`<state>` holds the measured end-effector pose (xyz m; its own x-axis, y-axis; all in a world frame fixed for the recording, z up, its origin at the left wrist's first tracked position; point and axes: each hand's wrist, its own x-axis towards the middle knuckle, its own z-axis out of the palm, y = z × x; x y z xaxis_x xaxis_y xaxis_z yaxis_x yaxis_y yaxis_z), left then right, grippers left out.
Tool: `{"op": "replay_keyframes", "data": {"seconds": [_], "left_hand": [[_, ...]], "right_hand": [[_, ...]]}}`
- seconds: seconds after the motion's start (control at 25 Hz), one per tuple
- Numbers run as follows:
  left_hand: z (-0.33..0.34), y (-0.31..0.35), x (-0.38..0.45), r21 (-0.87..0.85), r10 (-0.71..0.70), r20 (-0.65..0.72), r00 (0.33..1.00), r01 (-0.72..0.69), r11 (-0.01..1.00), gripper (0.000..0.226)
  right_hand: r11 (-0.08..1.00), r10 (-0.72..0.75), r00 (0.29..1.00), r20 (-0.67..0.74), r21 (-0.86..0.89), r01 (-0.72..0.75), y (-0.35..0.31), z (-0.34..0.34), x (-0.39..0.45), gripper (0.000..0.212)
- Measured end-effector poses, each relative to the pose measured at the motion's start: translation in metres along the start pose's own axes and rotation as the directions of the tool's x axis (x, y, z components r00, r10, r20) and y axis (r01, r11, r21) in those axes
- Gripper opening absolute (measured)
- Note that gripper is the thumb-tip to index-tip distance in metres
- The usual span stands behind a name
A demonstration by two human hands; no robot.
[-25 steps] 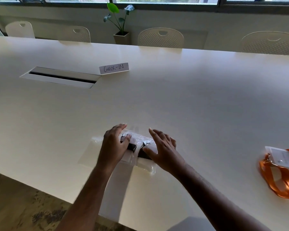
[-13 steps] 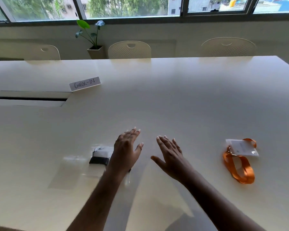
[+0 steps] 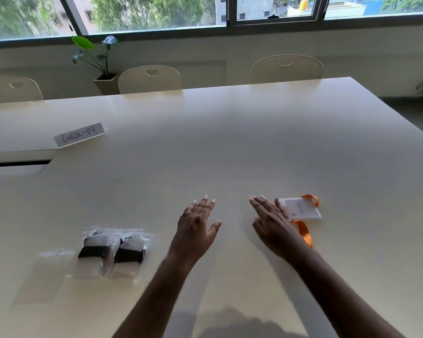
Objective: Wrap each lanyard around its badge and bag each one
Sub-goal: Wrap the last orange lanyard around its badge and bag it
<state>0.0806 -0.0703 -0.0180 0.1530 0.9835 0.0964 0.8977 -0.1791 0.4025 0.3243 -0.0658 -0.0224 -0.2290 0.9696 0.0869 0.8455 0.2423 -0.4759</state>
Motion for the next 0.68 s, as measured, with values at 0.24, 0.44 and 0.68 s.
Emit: {"op": "replay_keyframes", "data": {"seconds": [0.24,0.44,0.68], "left_hand": [[0.023,0.032,0.002,-0.015,-0.031,0.081,0.996,0.032,0.999,0.066],[0.034,0.048,-0.003,0.010,-0.059,0.133,0.989,0.058,0.998,0.066],[0.036,0.059,-0.005,0.001,-0.086,0.145,0.986,0.086,0.996,0.067]], "right_hand": [[0.999,0.048,0.994,-0.096,-0.020,-0.050,0.063,-0.037,-0.005,0.062],[0.998,0.066,0.989,0.134,-0.012,-0.065,0.089,-0.063,-0.010,0.076],[0.993,0.114,0.966,0.231,-0.058,-0.104,0.095,-0.068,-0.008,0.084]]}}
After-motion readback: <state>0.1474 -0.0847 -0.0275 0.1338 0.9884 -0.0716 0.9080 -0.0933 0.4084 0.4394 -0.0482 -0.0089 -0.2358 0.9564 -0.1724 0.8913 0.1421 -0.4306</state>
